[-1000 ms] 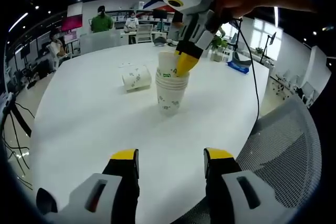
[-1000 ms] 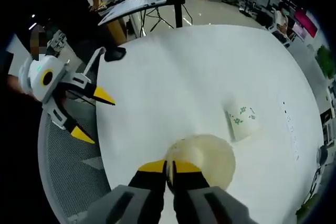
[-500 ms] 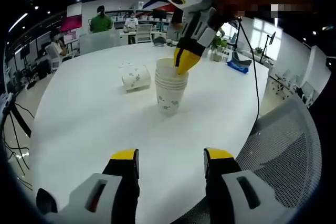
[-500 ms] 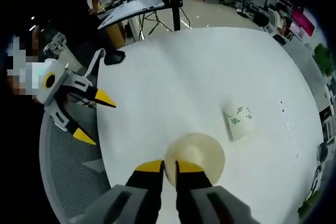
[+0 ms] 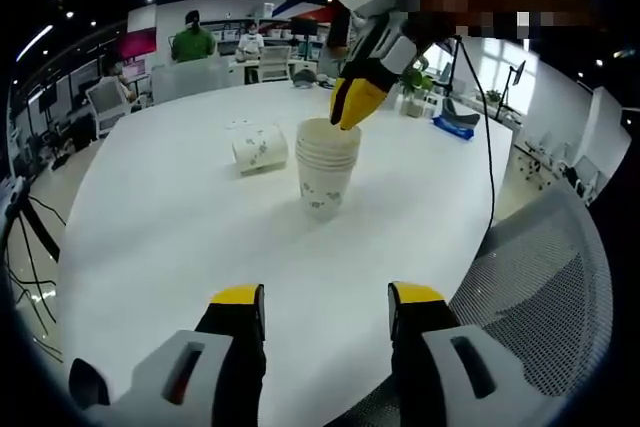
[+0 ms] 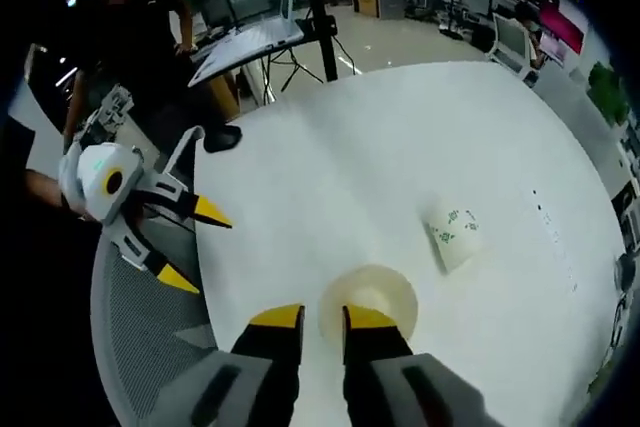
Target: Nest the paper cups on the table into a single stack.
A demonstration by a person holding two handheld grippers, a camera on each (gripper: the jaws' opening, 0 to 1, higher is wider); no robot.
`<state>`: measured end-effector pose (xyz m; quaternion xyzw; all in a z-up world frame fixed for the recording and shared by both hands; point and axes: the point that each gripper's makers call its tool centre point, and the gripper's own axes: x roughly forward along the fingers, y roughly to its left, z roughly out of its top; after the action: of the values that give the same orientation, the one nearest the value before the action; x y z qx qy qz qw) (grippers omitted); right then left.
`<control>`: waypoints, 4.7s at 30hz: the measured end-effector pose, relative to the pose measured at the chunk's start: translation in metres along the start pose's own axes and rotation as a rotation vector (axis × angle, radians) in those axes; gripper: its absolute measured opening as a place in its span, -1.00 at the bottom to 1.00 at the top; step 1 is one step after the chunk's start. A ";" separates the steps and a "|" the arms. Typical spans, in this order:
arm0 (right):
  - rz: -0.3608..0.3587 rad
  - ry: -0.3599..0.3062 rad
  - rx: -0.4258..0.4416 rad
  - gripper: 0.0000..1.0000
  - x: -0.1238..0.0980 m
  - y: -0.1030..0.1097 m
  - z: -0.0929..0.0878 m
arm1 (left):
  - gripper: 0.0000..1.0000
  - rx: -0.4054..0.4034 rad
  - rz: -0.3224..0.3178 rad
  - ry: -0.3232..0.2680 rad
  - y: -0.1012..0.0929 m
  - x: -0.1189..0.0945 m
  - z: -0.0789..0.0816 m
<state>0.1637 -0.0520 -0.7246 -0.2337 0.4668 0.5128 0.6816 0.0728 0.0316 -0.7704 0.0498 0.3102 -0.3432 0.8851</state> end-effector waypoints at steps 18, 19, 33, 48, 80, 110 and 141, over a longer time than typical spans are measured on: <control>-0.006 -0.400 0.449 -0.65 -0.025 -0.038 0.031 | -0.03 0.000 0.002 0.005 0.002 0.001 -0.001; -0.008 -0.410 0.467 -0.63 -0.025 -0.039 0.031 | -0.03 -0.002 0.002 0.004 0.003 0.001 -0.002; -0.025 -0.548 0.626 -0.43 -0.030 -0.060 0.025 | -0.03 -0.006 0.003 0.007 0.005 0.003 -0.005; -0.039 -0.600 0.676 -0.28 -0.023 -0.077 0.028 | -0.03 -0.010 0.008 0.012 0.006 0.003 -0.006; -0.024 -0.608 0.750 -0.18 0.011 -0.117 0.026 | -0.03 -0.038 0.023 0.026 0.007 0.001 -0.006; -0.009 -0.580 0.777 0.02 0.074 -0.148 0.039 | -0.02 -0.084 0.045 0.037 0.017 0.002 -0.012; 0.080 -0.650 0.777 -1.00 0.092 -0.139 0.068 | -0.03 -0.118 0.068 0.050 0.024 0.003 -0.017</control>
<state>0.3217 -0.0047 -0.7965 0.2267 0.3954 0.3732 0.8081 0.0806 0.0531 -0.7886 0.0167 0.3500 -0.2929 0.8896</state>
